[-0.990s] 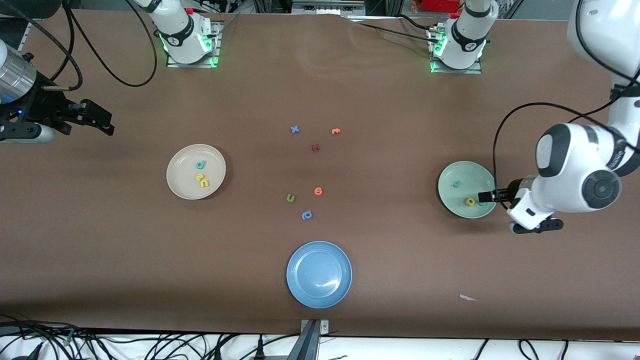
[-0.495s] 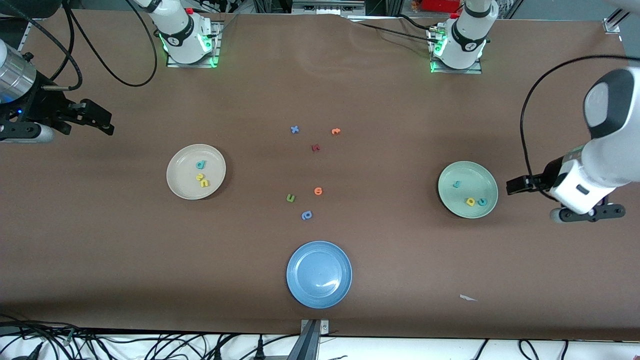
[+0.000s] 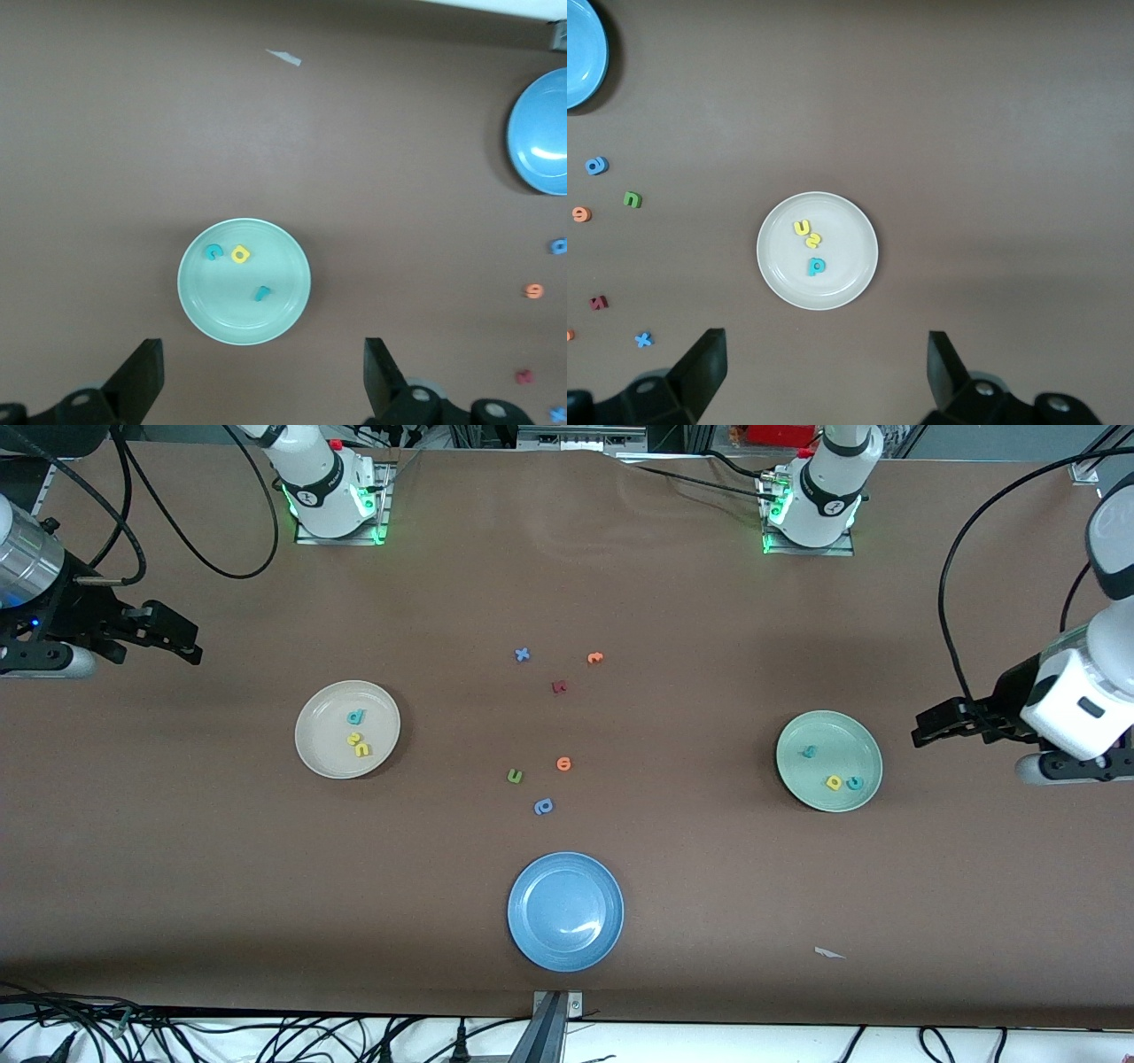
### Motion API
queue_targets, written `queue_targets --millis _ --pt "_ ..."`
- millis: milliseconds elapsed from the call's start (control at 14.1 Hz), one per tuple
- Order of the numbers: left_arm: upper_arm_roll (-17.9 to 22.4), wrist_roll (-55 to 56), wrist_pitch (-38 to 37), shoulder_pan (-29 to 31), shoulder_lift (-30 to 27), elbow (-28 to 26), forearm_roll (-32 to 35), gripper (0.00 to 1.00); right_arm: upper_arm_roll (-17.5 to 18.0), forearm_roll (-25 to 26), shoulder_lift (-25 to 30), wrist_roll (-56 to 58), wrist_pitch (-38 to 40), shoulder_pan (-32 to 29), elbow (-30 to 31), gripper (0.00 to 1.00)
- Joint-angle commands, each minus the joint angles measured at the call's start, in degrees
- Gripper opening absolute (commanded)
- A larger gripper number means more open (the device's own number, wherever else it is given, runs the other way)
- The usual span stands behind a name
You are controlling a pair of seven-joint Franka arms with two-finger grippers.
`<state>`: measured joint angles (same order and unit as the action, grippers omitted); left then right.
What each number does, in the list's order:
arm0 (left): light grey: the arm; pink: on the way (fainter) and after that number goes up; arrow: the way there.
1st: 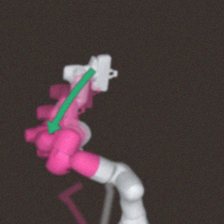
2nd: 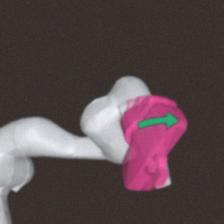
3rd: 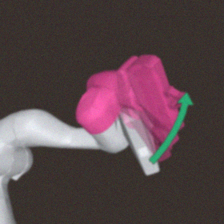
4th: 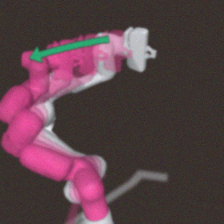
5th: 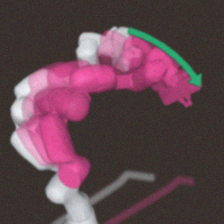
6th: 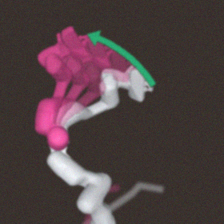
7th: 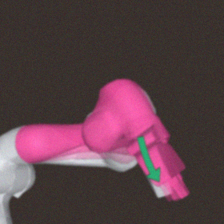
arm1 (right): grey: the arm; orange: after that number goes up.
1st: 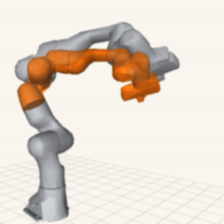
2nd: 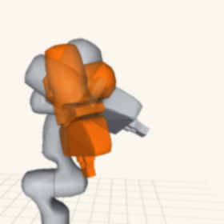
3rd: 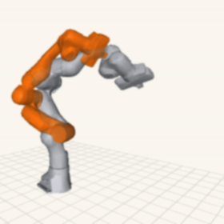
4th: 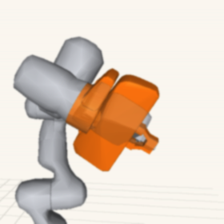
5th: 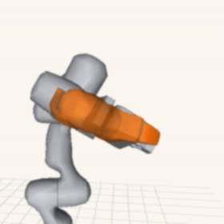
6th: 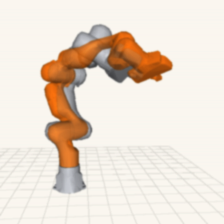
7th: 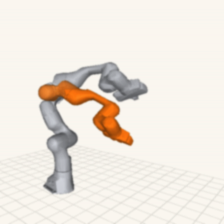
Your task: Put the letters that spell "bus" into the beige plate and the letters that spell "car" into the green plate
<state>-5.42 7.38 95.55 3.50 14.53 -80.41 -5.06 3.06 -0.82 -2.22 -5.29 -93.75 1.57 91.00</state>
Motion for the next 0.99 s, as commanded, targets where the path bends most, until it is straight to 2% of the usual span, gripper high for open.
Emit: queue_targets --millis 0,283,919 --pt "5.3 -3.4 -0.7 -3.6 -3.4 -1.4 -2.6 0.98 0.5 -0.1 1.0 0.4 0.8 -0.5 0.2 1.00" --pt "4.1 -7.6 -0.6 -1.5 -4.4 -2.7 -2.1 0.99 0.5 -0.1 1.0 0.4 0.9 -0.6 0.2 1.00" --pt "4.3 -12.3 -0.6 -1.9 -3.7 -1.3 -1.8 0.99 0.5 -0.1 1.0 0.4 0.9 -0.6 0.2 1.00"
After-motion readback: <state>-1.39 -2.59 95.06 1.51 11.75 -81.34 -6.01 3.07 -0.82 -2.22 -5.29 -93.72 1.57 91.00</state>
